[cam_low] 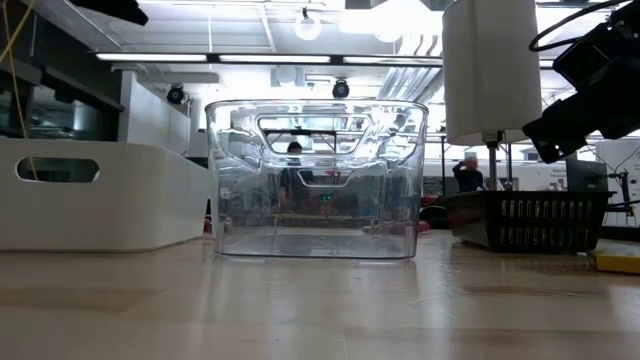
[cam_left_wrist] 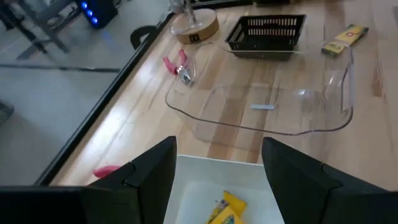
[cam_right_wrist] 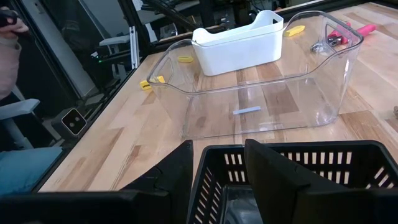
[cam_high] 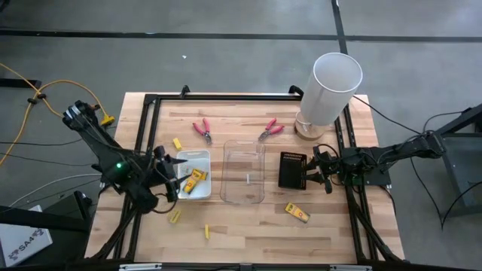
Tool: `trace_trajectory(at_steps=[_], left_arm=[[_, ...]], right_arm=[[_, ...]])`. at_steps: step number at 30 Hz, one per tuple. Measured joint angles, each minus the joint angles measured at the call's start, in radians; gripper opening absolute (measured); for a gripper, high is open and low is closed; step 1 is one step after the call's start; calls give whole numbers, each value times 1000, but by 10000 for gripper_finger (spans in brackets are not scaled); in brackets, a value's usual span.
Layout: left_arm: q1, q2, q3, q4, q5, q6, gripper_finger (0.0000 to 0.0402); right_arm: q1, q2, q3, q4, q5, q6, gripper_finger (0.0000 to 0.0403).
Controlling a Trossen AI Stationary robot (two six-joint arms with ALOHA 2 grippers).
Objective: Pick & Place School Supplies
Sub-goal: Put the crayon box into the white bin
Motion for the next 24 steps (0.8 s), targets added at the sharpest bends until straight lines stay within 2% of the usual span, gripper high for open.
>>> trace_trajectory(at_steps=[4, 9, 13, 24], left_arm=[[-29, -102, -83, 36, 4, 9, 229], [-108, -222, -232, 240, 9, 101, 229], [-158, -273, -311, 360, 9, 192, 229], [-170, -282, -328, 399, 15, 201, 230]], right_arm=[[0, 0, 0, 0, 0, 0, 136], [0, 0, 0, 0, 0, 0, 136], [0, 0, 0, 0, 0, 0, 136], [0, 0, 0, 0, 0, 0, 136]])
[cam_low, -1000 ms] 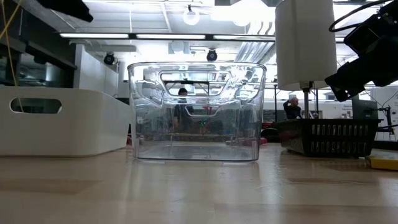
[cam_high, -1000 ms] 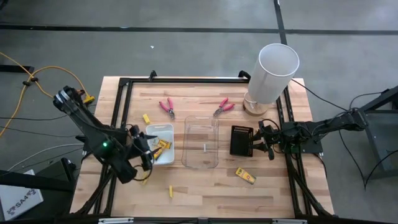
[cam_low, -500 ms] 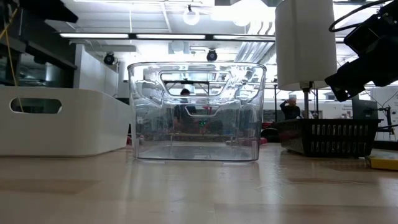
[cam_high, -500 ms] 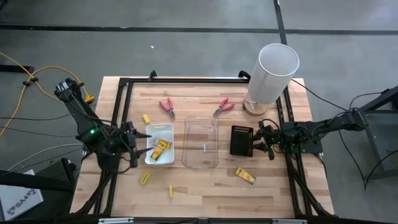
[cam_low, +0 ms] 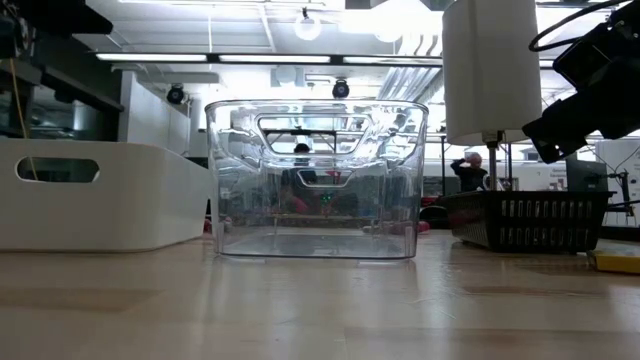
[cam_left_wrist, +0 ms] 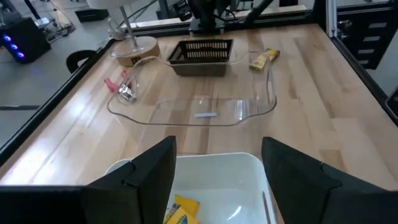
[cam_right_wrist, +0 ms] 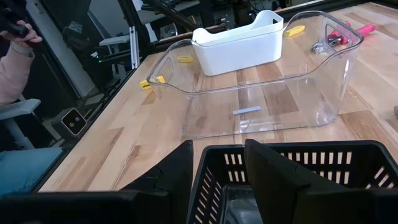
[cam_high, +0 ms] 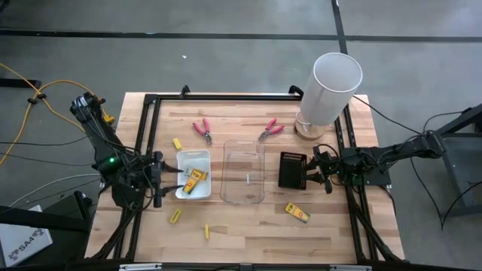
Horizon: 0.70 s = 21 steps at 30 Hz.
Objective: Pick & Place School Supplies
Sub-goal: Put the crayon box into the white bin
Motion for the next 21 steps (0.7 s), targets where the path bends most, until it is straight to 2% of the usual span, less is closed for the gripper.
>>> trace_trajectory(at_steps=[5, 21], left_arm=[[0, 0, 0, 0, 58, -1, 230], [0, 0, 0, 0, 59, 0, 230]], right_arm=[[0, 0, 0, 0, 0, 0, 137], [0, 0, 0, 0, 0, 0, 137]])
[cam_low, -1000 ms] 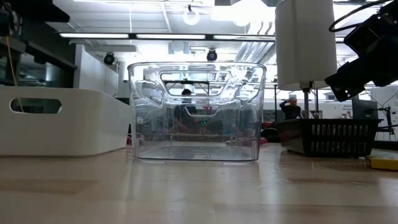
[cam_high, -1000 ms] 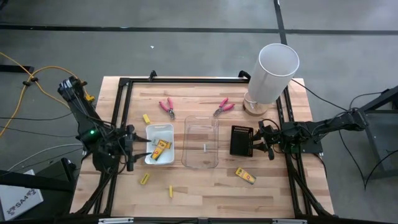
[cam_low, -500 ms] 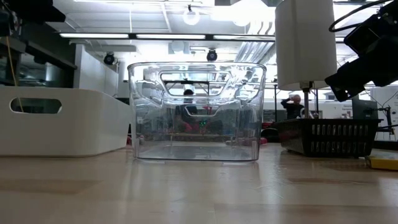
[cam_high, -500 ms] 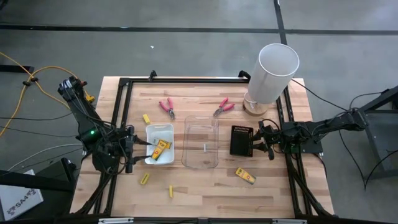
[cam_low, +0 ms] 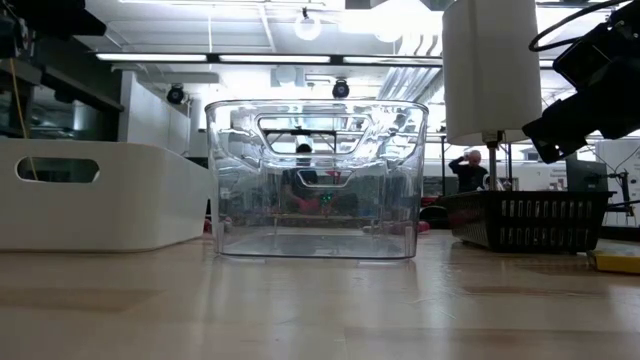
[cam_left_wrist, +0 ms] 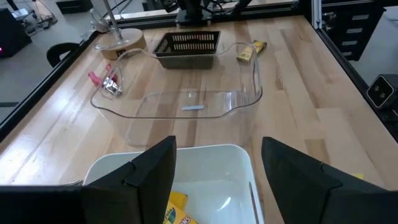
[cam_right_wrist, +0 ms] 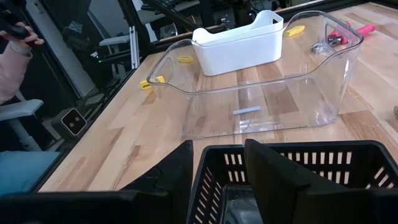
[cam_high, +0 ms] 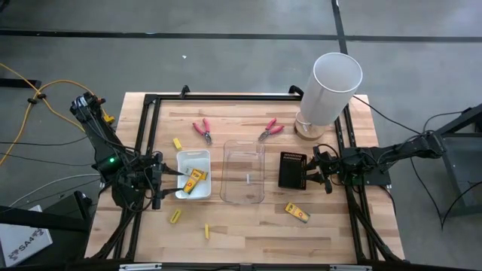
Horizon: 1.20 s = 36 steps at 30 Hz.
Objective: Pick & Place School Supplies
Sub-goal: Put the crayon box into the white bin
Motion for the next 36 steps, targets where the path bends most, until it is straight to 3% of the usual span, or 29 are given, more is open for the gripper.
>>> trace_trajectory(at_steps=[14, 18, 23, 27, 36], left_arm=[[0, 0, 0, 0, -1, 0, 230], [0, 0, 0, 0, -1, 0, 230], [0, 0, 0, 0, -1, 0, 230], [1, 0, 0, 0, -2, -1, 230], [20, 0, 0, 2, -2, -4, 230]], right_arm=[[0, 0, 0, 43, 41, 70, 136], [0, 0, 0, 192, 22, 135, 137], [72, 32, 16, 358, -8, 50, 137], [172, 106, 74, 368, 86, 0, 136], [391, 407, 207, 363, 333, -103, 136]])
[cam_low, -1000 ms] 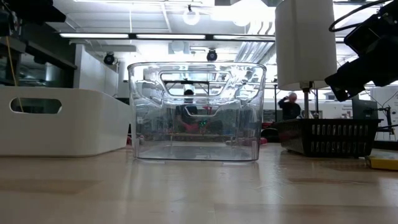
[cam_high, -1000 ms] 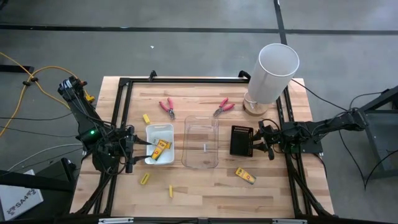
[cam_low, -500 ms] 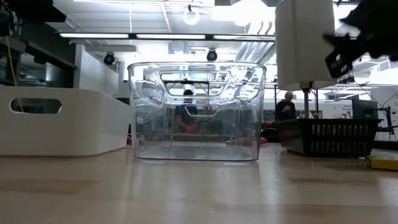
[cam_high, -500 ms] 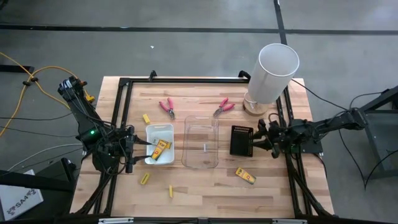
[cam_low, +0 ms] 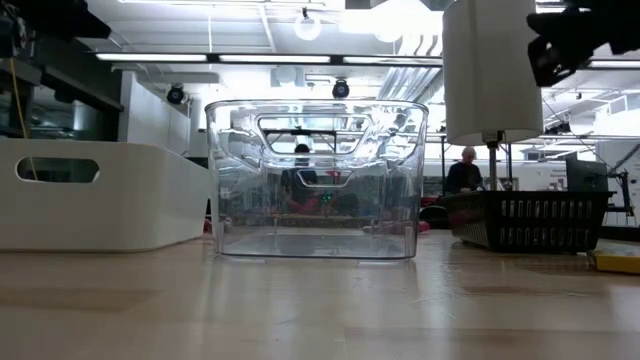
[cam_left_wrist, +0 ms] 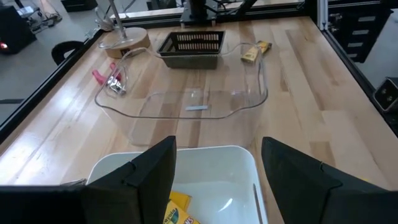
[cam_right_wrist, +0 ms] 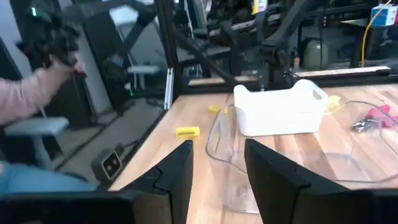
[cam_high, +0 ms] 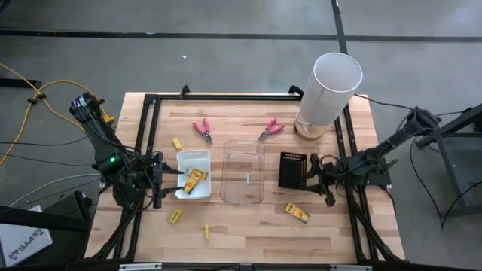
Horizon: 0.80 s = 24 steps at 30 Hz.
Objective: Pick & Place School Supplies
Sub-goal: Put the crayon box into the white bin
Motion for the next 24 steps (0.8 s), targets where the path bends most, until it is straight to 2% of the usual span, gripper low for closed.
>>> trace_trajectory(at_steps=[4, 9, 14, 19, 24], left_arm=[[23, 0, 0, 18, 0, 0, 230], [48, 0, 0, 55, 12, 0, 230], [58, 0, 0, 58, 32, 0, 230], [58, 0, 0, 58, 33, 0, 230], [58, 0, 0, 58, 34, 0, 230]], right_arm=[[67, 136, 65, -19, 61, -5, 136], [150, 290, 143, -60, 144, 69, 137], [244, 419, 272, -226, 248, 173, 137], [318, 521, 403, -461, 338, 395, 136], [345, 614, 467, -683, 313, 712, 136]])
